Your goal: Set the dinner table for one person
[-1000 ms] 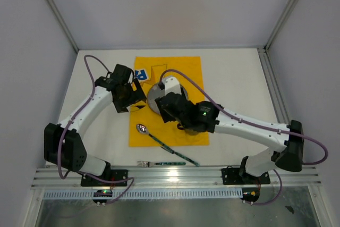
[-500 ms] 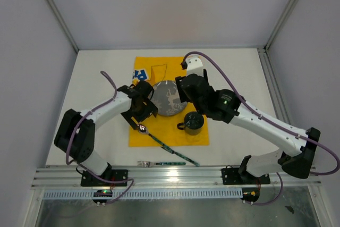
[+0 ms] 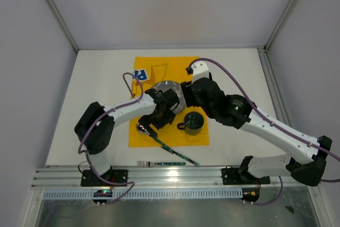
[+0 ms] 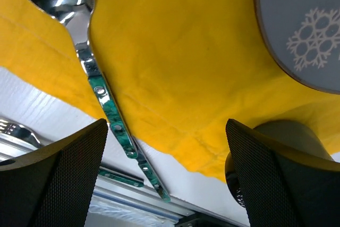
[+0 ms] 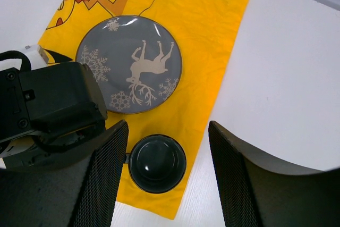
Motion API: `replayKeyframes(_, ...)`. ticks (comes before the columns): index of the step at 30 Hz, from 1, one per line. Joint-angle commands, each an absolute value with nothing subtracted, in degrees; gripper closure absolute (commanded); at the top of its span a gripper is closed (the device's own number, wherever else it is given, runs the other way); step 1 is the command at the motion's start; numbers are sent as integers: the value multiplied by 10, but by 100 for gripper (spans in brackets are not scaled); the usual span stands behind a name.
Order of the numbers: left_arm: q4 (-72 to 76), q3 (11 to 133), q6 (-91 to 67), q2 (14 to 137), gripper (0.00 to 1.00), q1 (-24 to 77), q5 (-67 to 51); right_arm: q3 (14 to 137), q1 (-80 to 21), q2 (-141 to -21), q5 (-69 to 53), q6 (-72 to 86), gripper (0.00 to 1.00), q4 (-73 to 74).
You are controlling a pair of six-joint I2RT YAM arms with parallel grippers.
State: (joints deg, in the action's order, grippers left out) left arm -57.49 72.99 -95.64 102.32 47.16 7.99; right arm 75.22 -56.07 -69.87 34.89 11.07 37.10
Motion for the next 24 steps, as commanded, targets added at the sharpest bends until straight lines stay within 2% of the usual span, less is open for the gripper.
replayKeyframes(1, -661, 744, -1016, 1002, 5, 475, 112, 744, -558, -682, 334, 109, 34, 345)
replayKeyframes(10, -681, 662, -1077, 902, 5, 511, 128, 732, -559, -676, 324, 142, 34, 345)
replayKeyframes(15, -648, 631, -1078, 934, 5, 519, 122, 740, -558, -676, 322, 142, 34, 352)
replayKeyframes(24, -621, 667, -1070, 996, 7, 532, 115, 722, -558, -653, 325, 150, 34, 364)
